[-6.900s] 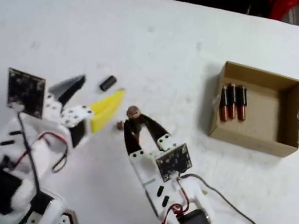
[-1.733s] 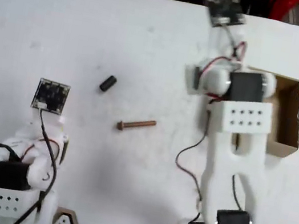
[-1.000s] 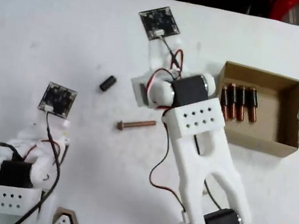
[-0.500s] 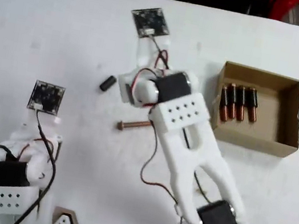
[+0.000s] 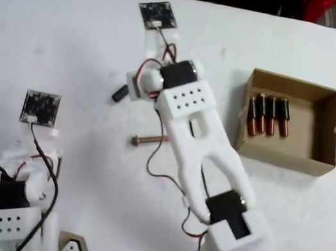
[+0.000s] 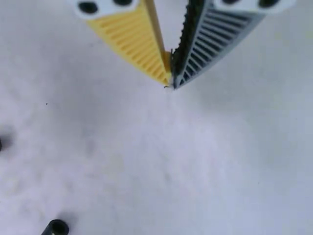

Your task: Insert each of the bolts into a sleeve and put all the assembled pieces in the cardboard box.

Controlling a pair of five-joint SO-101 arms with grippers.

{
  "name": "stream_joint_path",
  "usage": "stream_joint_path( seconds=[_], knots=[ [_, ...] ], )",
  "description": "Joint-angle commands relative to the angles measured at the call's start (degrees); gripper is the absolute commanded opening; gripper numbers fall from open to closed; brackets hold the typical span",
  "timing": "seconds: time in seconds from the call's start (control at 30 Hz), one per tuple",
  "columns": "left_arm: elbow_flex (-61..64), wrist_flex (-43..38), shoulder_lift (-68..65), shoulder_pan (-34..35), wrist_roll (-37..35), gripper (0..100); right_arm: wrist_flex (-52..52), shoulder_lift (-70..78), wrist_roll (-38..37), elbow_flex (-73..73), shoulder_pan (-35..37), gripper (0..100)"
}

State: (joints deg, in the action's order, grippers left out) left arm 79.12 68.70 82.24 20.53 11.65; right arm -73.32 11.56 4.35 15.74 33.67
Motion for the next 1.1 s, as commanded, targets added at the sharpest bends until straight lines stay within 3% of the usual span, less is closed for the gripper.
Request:
stream_joint_path(
  seconds=[0.0, 0.2, 0.37, 0.57, 0.73, 0.9, 1.07],
  knots=[
    [0.62, -3.43, 0.22, 0.66, 0.18, 2, 1.27, 1.89, -4.66, 3.16, 0.84, 8.1],
    [1.49, -4.66, 0.22, 0.66, 0.18, 2, 7.52, 7.69, -13.54, 3.16, 1.71, 8.1],
    [1.49, -4.66, 0.22, 0.48, 0.26, 2, 10.68, 9.27, -13.89, 3.16, 3.12, 8.1],
    [1.58, -4.57, 0.22, 0.66, 0.26, 2, 12.35, 10.07, 5.89, 5.27, 3.65, 8.1],
    [1.58, -4.57, 0.22, 0.66, 0.26, 2, 10.15, 14.37, 8.26, 11.25, 4.18, 11.8],
    [1.58, -4.57, 0.22, 0.66, 0.26, 2, 6.90, 21.23, 21.71, 19.69, 4.44, 28.6],
    [1.58, -4.57, 0.22, 0.66, 0.26, 2, 4.79, 28.00, 30.33, 28.92, 4.62, 29.8]
  ],
)
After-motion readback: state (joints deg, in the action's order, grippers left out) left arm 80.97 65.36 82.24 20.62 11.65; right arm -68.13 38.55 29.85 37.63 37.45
